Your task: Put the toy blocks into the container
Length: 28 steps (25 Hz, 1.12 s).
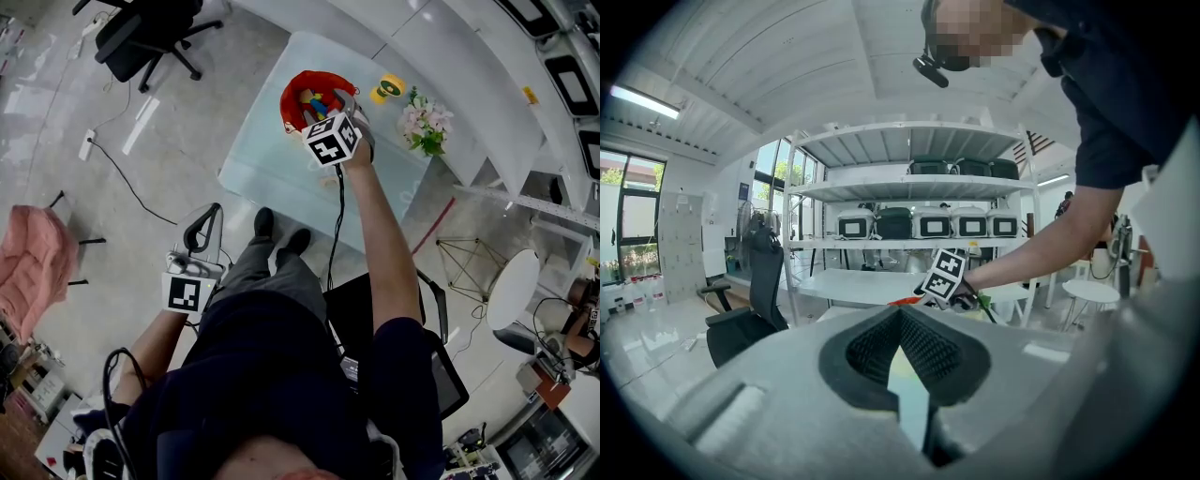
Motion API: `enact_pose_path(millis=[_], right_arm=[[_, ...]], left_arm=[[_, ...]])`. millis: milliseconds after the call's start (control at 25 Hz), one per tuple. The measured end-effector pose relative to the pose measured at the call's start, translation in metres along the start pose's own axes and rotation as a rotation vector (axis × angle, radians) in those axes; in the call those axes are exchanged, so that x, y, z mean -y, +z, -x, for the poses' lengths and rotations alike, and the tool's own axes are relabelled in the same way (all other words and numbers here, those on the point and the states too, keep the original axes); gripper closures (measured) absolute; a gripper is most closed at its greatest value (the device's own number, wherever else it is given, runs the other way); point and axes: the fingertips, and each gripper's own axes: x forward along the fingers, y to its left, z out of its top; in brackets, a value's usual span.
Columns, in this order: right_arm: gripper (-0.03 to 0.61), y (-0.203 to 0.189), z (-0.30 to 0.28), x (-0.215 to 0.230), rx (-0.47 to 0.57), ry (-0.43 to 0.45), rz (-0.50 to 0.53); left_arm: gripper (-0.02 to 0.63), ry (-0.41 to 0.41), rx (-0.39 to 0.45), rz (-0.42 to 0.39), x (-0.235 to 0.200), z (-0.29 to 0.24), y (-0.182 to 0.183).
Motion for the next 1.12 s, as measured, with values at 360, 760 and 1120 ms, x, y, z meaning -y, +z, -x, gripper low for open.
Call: enact_pose_path(millis=[360, 760, 1120], right_arm=[[0.272, -0.018, 0.038, 0.004, 0.032, -0.013, -0.048], [0.282, -0.066, 0.073, -0.014, 0.027, 0.023, -0.070], [0.291, -0.125, 0.074, -0.052, -0.021, 0.091, -0.032]], left_arm=[[0.611, -0.027, 0.006, -0.010, 0.009, -0.003, 0.002], [0.611, -0.058, 0.005, -0.021, 0.019, -0.006, 0.002], [0.611, -0.057, -0.018, -0.029, 0.026, -0.002, -0.002]])
